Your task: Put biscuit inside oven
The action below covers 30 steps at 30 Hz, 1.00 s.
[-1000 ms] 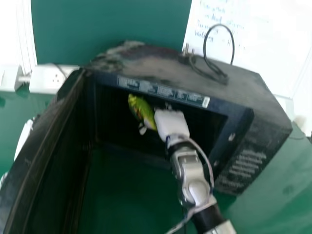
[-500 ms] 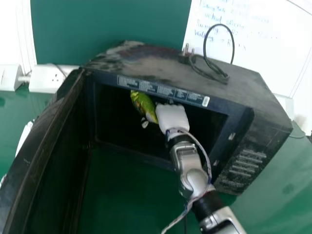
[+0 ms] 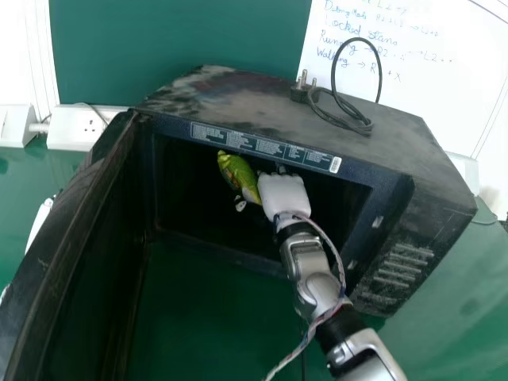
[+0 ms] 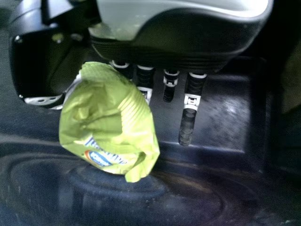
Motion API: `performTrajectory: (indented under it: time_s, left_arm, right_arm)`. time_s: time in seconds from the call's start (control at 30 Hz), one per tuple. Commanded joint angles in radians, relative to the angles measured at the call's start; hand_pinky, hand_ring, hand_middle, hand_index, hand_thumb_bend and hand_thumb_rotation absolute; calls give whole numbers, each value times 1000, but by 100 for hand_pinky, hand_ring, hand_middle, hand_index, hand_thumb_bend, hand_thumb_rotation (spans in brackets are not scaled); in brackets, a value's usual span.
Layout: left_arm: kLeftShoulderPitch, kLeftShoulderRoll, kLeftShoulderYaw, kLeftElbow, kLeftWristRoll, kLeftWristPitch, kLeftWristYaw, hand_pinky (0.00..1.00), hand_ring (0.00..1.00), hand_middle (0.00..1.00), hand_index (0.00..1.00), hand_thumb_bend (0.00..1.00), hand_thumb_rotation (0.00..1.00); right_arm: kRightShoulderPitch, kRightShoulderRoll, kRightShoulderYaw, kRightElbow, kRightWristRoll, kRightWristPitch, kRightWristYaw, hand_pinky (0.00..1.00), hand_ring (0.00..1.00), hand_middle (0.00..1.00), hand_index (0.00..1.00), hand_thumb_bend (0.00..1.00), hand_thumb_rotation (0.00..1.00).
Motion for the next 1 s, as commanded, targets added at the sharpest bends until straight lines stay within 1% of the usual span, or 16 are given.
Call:
performTrajectory:
  time_s: [0.0, 0.03, 0.13, 0.23, 0.3, 0.4, 0.5, 0.67, 0.97]
  left_arm:
    - [10, 2, -3, -5, 4, 0, 4, 30, 37, 42, 48, 51, 8]
    - [10, 3, -3, -6, 4, -1, 3, 30, 37, 42, 48, 51, 8]
    - [9, 4, -4, -2, -1, -3, -4, 31, 37, 42, 48, 51, 7]
    - [7, 5, -2, 3, -2, -2, -5, 31, 37, 42, 48, 51, 7]
    - [5, 6, 0, 12, -6, -5, -8, 31, 38, 42, 48, 51, 7]
    - [2, 6, 2, 25, -5, -15, -12, 31, 38, 43, 48, 51, 8]
    - [0, 5, 3, 27, -8, -12, -13, 31, 38, 43, 48, 51, 8]
    - [-3, 6, 2, 28, -7, -7, -13, 31, 38, 42, 48, 51, 8]
    - [-3, 5, 1, 27, -1, -15, -11, 32, 38, 43, 48, 51, 7]
  right_arm:
    - [7, -5, 7, -66, -1, 38, 41, 53, 54, 56, 63, 85, 42]
    - [15, -12, 17, -91, -10, 52, 63, 55, 57, 58, 66, 88, 49]
    - [42, -37, 41, -177, -35, 89, 147, 54, 59, 62, 72, 90, 66]
    - [73, -54, 42, -273, -39, 127, 248, 55, 61, 67, 76, 90, 76]
    - [96, -64, 39, -334, -44, 145, 291, 56, 65, 70, 81, 91, 79]
    - [128, -76, 36, -415, -58, 173, 347, 68, 78, 82, 87, 93, 82]
    - [153, -89, 34, -500, -78, 210, 419, 76, 85, 89, 90, 94, 84]
    - [199, -102, 18, -637, -106, 253, 520, 81, 89, 92, 93, 95, 88]
    - [320, -105, -18, -887, -169, 301, 664, 83, 91, 94, 95, 96, 90]
